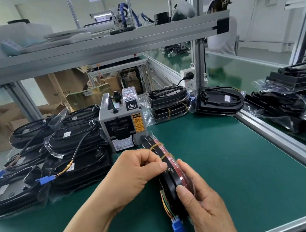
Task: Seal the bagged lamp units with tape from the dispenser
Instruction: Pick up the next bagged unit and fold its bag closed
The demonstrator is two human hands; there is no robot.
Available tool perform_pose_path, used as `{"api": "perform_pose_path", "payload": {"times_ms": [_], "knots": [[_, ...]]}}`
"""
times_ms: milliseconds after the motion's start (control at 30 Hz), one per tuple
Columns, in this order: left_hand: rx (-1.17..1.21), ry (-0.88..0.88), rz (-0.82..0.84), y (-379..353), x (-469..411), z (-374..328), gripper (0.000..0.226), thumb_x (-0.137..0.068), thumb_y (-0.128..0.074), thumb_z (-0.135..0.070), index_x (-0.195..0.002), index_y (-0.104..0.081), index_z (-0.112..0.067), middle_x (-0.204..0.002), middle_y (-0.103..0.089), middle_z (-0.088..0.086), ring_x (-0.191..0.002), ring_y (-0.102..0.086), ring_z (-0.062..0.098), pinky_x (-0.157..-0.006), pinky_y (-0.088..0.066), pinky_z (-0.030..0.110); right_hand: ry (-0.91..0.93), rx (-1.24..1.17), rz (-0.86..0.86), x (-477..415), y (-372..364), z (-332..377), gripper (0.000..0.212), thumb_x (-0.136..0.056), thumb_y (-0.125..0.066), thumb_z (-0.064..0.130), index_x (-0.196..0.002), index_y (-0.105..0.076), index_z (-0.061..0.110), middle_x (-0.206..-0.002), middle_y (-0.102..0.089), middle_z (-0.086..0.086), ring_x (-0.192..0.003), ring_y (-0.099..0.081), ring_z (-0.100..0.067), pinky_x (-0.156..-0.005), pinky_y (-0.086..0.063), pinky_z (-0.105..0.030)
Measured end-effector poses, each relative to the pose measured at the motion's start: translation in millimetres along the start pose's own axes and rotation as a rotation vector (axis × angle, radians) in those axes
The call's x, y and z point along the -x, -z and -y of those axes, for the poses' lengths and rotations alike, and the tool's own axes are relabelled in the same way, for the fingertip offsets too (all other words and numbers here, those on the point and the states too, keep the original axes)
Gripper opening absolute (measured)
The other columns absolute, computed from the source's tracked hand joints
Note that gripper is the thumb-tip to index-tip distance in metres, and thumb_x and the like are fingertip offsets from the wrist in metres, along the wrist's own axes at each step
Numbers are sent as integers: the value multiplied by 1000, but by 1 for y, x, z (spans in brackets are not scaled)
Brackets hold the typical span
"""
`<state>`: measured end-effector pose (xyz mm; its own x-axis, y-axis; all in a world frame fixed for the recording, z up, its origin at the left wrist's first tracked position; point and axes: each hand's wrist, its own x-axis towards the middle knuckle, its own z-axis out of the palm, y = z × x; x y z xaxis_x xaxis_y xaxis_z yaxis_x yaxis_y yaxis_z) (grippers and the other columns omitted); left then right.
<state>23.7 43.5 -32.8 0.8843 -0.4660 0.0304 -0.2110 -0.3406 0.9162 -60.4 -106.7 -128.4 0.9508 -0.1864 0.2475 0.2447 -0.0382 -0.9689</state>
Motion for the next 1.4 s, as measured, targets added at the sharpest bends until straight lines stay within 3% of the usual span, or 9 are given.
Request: {"api": "perform_pose_path", "payload": {"times_ms": [167,500,1067,1267,1400], "knots": [[-61,14,102,-4,-4,-4,21,-75,-72,-37,-74,-69,-16,-75,-62,4,-72,-52,15,-76,-44,35,2,-5,-1,-1,-1,-1,55,-86,-61,40,-141,-49,43,-143,-54,21,-135,-47,-1,-116,-37,-41],[-81,10,106,-5,-8,-6,18,-87,-74,-22,-76,-67,-10,-75,-58,8,-71,-48,18,-74,-41,36,-6,-5,-4,-1,1,0,57,-86,-60,40,-141,-48,42,-143,-54,21,-135,-46,-1,-117,-35,-41],[-166,-53,43,-9,-11,5,19,-79,-75,-34,-73,-65,-18,-53,-40,-11,-52,-35,8,-58,-36,25,-10,-28,7,-1,1,-5,56,-87,-62,43,-141,-48,45,-143,-53,20,-136,-47,-3,-116,-37,-42],[-209,-23,-134,-15,-10,13,35,-58,-69,-58,-84,-58,-38,-58,-45,-16,-54,-40,3,-60,-41,28,-5,-26,-11,-1,0,-3,55,-85,-63,41,-139,-51,43,-142,-56,19,-135,-48,-3,-116,-37,-42],[-95,-12,-275,-27,-7,21,34,-58,-67,-59,-81,-58,-34,-54,-43,-16,-52,-39,3,-60,-42,32,-3,1,-11,0,0,-1,55,-84,-63,43,-137,-51,47,-141,-56,21,-134,-48,1,-115,-38,-40]]}}
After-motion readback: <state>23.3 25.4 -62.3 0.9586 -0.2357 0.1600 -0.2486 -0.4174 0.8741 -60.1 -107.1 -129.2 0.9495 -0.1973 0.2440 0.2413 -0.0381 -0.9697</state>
